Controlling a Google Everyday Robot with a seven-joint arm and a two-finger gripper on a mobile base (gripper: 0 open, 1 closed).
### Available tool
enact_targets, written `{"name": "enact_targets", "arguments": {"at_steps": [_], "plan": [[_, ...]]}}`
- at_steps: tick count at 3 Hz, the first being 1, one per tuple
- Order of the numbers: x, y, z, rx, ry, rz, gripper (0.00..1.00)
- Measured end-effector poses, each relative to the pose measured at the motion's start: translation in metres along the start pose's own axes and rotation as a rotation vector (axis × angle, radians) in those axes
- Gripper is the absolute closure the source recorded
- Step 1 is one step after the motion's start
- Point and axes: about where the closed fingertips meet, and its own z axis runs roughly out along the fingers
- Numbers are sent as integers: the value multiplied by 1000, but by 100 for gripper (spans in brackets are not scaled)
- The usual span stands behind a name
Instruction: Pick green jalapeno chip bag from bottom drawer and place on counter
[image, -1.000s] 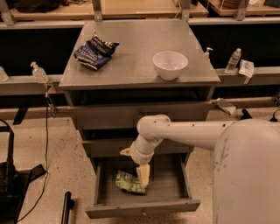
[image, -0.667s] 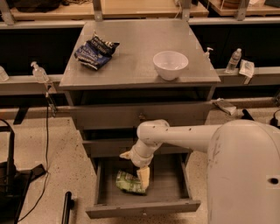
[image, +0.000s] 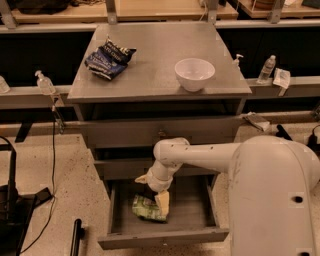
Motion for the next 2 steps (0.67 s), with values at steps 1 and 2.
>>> {"name": "enact_targets", "arguments": {"at_steps": [1,2], "plan": [[19,-13,63,-52,-1,-38,0],[42,-11,115,-56,33,-5,0]]}}
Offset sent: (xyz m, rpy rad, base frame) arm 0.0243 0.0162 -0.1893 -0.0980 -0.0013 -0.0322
